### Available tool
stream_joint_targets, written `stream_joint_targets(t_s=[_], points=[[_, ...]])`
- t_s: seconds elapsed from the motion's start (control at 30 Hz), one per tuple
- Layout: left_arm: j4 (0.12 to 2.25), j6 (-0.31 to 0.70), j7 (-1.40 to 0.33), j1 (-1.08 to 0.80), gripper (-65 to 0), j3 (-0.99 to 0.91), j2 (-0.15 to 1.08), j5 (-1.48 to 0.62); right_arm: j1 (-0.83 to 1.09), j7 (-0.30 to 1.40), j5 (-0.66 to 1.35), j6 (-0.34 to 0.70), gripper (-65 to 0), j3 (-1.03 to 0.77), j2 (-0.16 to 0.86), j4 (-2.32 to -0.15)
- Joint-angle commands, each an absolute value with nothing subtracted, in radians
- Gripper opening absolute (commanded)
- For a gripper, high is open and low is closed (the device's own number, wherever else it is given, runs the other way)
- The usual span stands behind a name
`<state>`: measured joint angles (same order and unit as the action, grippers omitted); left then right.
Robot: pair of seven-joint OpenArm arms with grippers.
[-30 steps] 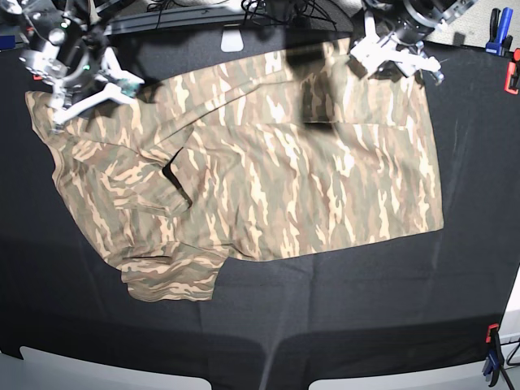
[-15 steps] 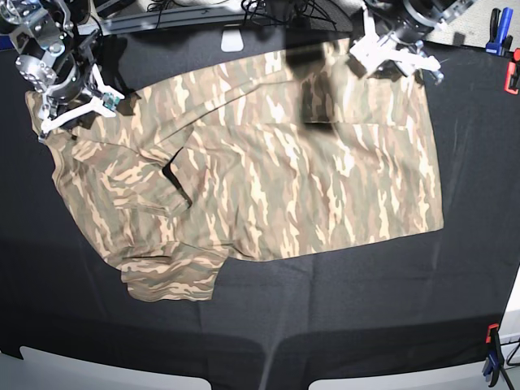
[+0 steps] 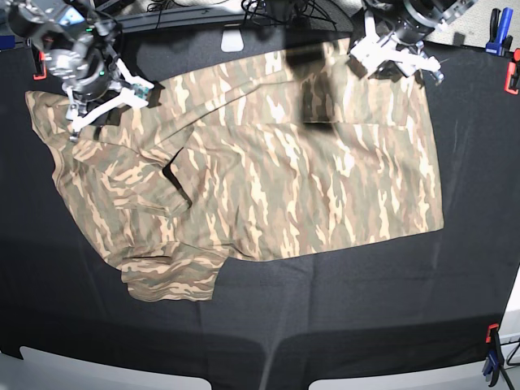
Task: Layout the t-shirt on the table in an organized manner, then fold the t-shirt properly
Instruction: 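Grasp the collar edge with both grippers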
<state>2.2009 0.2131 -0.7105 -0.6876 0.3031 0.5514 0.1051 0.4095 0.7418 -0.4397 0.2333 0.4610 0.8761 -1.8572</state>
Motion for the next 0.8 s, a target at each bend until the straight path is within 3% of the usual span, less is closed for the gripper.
stream_joint_targets(t_s=[0.0,0.1,0.23,0.4,0.77], points=[[2.218,0.208,-0.695,-0.693,-40.5,0.303,0.557,0.104,0.396,0.749,-0.467,0.215,-39.0,0.47,0.902,-1.864],[2.218,0.208,-0.696,-0.693,-40.5,0.303,0.557,0.104,0.397,0.758,-0.511,0.175,-43.7,0.51,0.932,-1.865],[2.218,0.208,-0.695,-0.693,-40.5,0.303,0.557,0.104,0.397,0.806,-0.525,0.134,-65.0,0.56,0.971,-1.865],[2.218,0.208,-0.696,-0.693,-40.5,0.303,0.557,0.104,0.402,0.84,-0.637,0.014,-65.0,0.616,0.978,-1.868],[2.218,0.208,-0.711,-0.693,-40.5,0.303,0.557,0.104,0.411,0.958,-0.722,-0.031,-65.0,0.81,1.027,-1.885]])
